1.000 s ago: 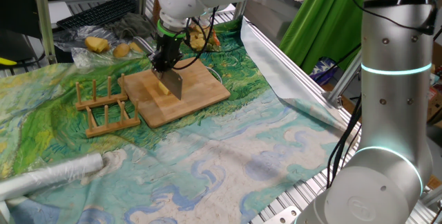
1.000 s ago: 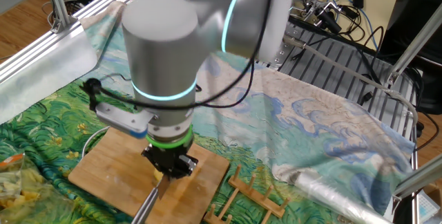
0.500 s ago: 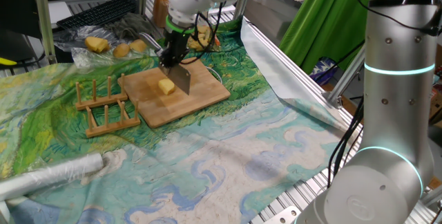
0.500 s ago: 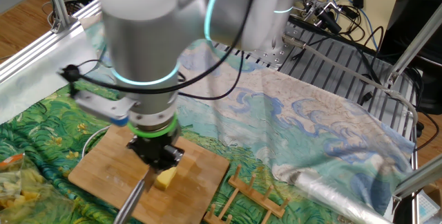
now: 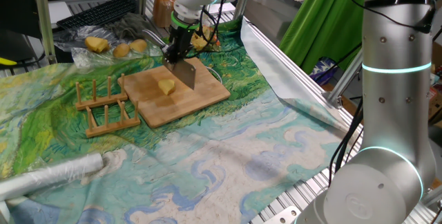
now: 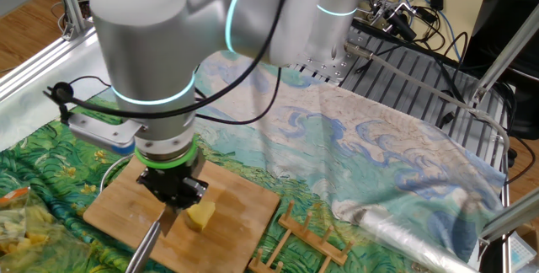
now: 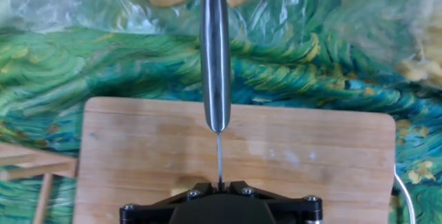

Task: Chop the potatoes

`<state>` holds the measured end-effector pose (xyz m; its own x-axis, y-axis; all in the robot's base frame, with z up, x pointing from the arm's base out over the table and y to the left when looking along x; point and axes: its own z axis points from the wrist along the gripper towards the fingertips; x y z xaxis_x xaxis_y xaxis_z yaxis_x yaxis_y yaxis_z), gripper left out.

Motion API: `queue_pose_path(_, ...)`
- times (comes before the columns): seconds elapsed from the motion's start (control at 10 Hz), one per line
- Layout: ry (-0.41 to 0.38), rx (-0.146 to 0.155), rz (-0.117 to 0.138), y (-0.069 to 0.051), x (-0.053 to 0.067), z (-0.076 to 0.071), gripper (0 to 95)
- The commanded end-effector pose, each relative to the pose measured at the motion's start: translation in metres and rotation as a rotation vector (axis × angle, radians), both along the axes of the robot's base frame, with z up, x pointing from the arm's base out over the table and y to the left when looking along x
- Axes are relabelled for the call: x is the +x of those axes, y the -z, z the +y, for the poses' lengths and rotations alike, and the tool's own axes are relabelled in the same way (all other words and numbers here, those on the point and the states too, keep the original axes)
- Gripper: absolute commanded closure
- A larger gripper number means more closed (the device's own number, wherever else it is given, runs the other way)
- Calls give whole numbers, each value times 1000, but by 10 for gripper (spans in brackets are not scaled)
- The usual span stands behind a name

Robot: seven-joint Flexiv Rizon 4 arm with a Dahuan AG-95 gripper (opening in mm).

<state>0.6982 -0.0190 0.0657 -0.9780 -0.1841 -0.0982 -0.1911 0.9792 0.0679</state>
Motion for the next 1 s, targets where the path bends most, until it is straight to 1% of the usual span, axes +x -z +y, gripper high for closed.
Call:
queue_pose_path(0.1, -7, 10, -10, 8, 2, -4, 950)
queue_pose_path(0.2, -11, 11, -24, 16, 2, -6, 950)
queue_pose_path(0.3, -9, 15, -26, 22, 2, -6, 950)
queue_pose_path(0.4, -11, 15, -29, 24, 2, -6, 950)
queue_pose_path(0.5, -10, 17, -41, 31, 2, -6, 950)
queue_pose_path(0.6, -10, 18, -45, 34, 3, -6, 950)
queue_pose_path(1.0, -7, 30, -34, 31, 4, -7, 950)
